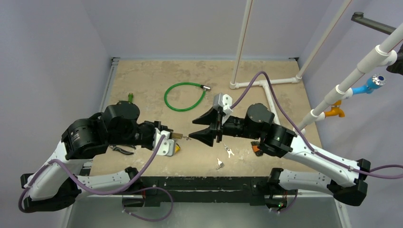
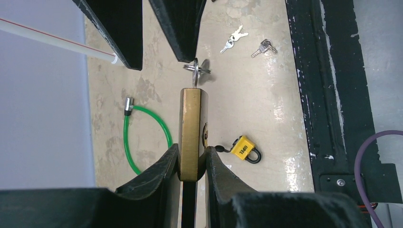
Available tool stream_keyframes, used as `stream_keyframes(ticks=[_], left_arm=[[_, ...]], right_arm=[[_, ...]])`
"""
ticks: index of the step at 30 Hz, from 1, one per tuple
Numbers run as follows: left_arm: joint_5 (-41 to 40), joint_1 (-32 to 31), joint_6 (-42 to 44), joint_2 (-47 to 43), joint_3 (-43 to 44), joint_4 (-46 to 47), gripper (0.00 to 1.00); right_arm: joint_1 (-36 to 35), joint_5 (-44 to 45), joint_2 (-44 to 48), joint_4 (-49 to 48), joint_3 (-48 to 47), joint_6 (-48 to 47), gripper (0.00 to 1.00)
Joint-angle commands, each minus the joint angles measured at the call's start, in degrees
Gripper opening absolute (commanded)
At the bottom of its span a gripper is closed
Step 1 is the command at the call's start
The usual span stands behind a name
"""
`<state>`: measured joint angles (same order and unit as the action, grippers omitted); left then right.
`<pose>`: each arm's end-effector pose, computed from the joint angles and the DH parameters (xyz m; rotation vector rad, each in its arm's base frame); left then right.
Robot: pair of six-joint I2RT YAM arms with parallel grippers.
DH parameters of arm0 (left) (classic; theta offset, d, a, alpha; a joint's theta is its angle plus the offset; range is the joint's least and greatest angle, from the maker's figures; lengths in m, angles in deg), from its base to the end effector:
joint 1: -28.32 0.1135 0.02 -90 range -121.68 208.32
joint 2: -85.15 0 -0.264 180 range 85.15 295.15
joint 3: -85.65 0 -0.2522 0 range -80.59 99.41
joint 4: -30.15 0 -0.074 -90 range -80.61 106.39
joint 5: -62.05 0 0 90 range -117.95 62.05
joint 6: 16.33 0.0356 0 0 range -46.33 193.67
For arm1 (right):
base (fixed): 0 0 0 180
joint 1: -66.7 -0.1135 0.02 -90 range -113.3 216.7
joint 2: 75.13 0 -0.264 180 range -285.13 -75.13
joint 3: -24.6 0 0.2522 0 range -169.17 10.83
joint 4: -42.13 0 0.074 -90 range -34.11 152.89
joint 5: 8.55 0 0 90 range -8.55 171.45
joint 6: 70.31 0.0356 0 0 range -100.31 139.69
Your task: Unlock with the key
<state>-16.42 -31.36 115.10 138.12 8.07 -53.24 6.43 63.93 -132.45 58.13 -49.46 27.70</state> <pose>0.0521 -0.1031 0.4551 1.7530 1.2909 -0.4002 0.1032 0.2024 0.4097 -0.9656 1.3789 1.1577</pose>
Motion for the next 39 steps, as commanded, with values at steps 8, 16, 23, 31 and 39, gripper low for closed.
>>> stream_keyframes(ticks=[8, 16, 23, 31, 39], left_arm=[[1.8, -0.2, -1.1, 0.2, 0.6, 4.4, 0.00], [1.5, -0.2, -1.2, -0.1, 0.8, 4.5, 0.00], [1.6, -0.2, -1.5, 0.2, 1.7, 4.6, 0.00], [1.8, -0.2, -1.5, -0.1, 1.6, 4.8, 0.00], [2.4, -0.2, -1.1, 1.1, 5.2, 4.8, 0.00]], right_arm=[[-7.5, 1.1, 1.0, 0.7, -3.6, -11.1, 0.47], [-8.1, 1.9, -1.0, 3.5, -5.4, -11.7, 0.35], [-10.7, 5.8, -3.1, 2.8, -6.0, -12.8, 0.29], [-10.9, 10.5, -3.6, 3.8, -6.4, -11.9, 0.00], [-11.0, 13.9, -7.2, 9.0, -8.8, -10.2, 0.00]])
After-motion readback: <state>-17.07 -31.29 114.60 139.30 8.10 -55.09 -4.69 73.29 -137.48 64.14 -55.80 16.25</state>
